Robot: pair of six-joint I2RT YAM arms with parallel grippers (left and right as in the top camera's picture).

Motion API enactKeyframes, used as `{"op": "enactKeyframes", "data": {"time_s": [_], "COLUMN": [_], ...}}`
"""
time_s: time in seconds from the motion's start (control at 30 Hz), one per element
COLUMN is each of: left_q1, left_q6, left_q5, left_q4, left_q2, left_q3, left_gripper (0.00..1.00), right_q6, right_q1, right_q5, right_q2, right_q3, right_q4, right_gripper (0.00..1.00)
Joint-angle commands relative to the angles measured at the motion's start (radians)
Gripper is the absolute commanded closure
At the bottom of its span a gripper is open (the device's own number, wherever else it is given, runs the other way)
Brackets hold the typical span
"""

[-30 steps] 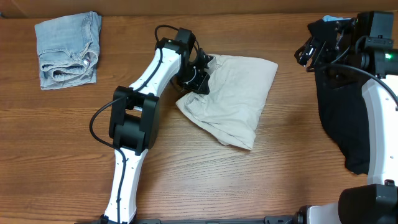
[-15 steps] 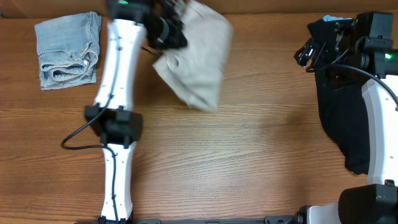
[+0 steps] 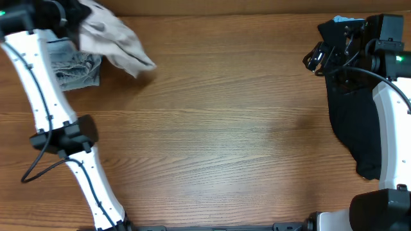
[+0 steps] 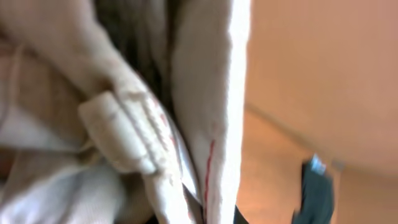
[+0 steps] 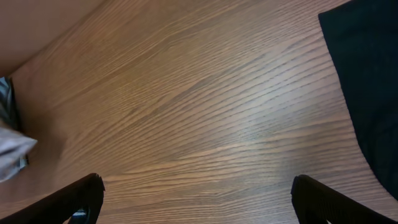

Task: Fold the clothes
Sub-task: 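Carry the folded shorts with the left gripper onto the blue jeans, then lower the shorts onto the jeans and press them flat with the left gripper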

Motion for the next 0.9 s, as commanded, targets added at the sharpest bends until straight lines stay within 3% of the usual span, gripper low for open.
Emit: {"op": "enactKeyframes", "data": {"time_s": [0.0,0.23,0.4,0.7,0.87], "left_q1": [0.039,0.082,0.081,0.082,0.082], "left_q6": [-0.194,-0.384,-0.329,-0.309,-0.271], "left_q5": [0.034,-0.161,-0.264,-0.276,-0.285], "left_q4": [0.117,0.32,0.449,0.71,0.771], "left_q2": [-0.032,-0.032,-0.03,-0.03,-0.03], "left_q3": [0.031,0.031,-0.002,-0.216,-0.342], "left_gripper": [0.96,0.96,0.96,0.96,0.96], "right_q6": [-0.006,-0.006,-0.006,-0.006,-0.007], "right_q1": [-0.001,-0.001,-0.001,-0.001,-0.001], "right_q5": [0.01,0.01,0.01,0.01,0.011], "right_q2": [0.0,0.0,0.0,0.0,0.0], "right_q3": [-0.005,-0.005,-0.005,-0.005,-0.005], "right_q4": [-0.002,-0.027,-0.029,-0.034,-0.051], "right_gripper": [0.0,0.0,0.0,0.0,0.0]}}
